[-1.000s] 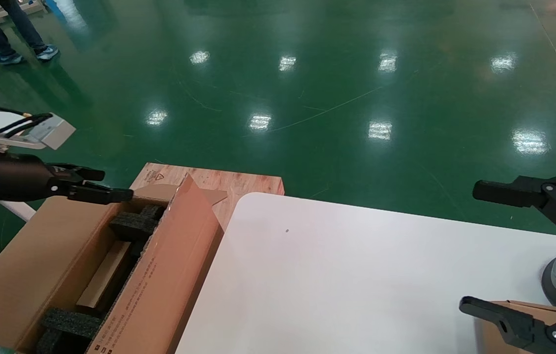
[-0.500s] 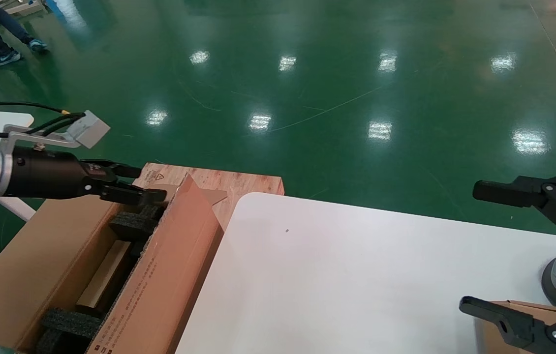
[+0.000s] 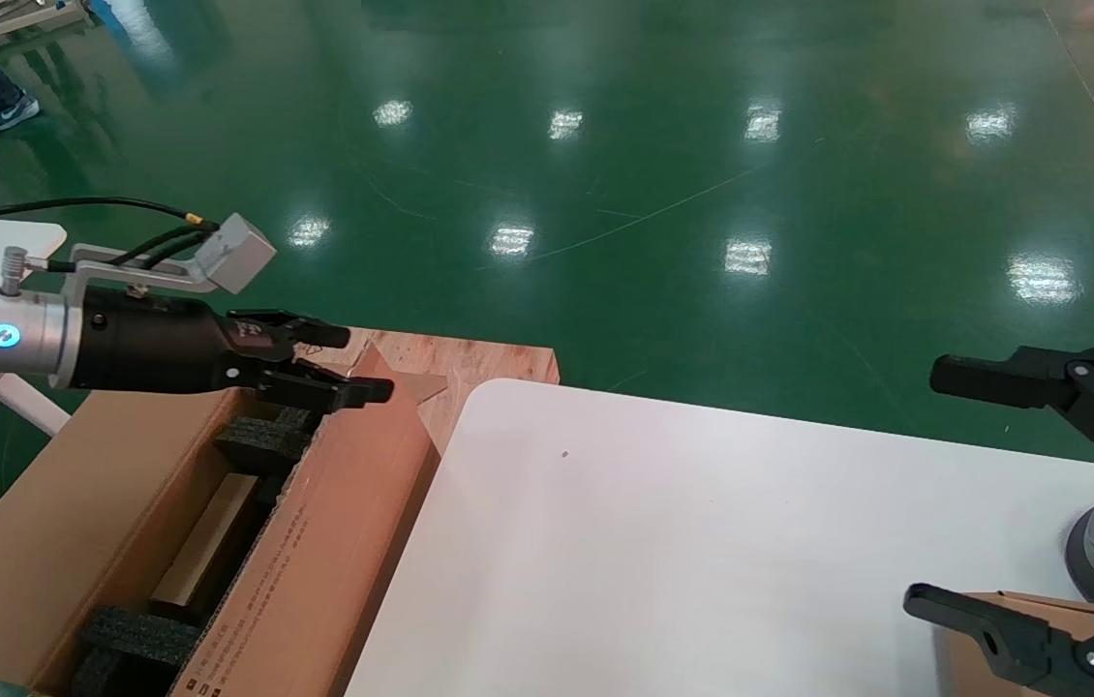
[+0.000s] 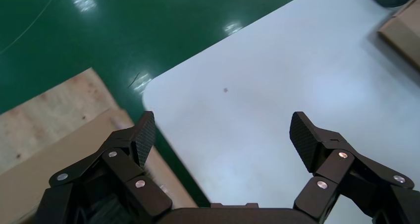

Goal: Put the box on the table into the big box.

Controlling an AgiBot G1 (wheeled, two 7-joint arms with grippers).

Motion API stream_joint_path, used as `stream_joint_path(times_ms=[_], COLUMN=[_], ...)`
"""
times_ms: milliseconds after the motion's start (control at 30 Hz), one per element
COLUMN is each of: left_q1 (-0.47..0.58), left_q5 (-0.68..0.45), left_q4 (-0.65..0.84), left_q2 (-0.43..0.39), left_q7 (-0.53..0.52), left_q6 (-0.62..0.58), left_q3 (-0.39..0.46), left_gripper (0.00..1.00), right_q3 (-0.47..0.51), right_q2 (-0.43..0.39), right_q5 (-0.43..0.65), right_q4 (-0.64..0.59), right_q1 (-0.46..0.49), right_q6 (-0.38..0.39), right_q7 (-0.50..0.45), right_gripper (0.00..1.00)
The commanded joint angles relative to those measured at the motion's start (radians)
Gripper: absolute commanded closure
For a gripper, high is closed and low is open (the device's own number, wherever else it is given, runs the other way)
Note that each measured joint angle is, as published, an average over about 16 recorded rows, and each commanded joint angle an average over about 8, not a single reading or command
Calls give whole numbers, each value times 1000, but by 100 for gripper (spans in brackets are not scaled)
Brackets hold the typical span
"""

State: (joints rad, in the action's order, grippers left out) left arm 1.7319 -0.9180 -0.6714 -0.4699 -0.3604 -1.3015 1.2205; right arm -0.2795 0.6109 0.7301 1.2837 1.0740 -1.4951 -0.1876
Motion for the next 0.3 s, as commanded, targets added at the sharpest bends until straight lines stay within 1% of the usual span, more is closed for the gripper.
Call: stream_joint_path(times_ms=[33, 200, 300], left_q1=[-10, -46, -58], left_q5=[3, 13, 16], left_q4=[-10, -43, -54], left_q2=[-2, -10, -13], left_q7=[3, 12, 15], left_q6=[-3, -14, -17], left_q3=[-15, -66, -83], left_gripper=[0, 0, 0], right_q3=[0, 0, 0], right_q2=[0, 0, 0], right_q5=[0, 0, 0], right_q4=[0, 0, 0], right_q1=[0, 0, 0], right_q6=[0, 0, 0], right_q7=[0, 0, 0], right_gripper=[0, 0, 0])
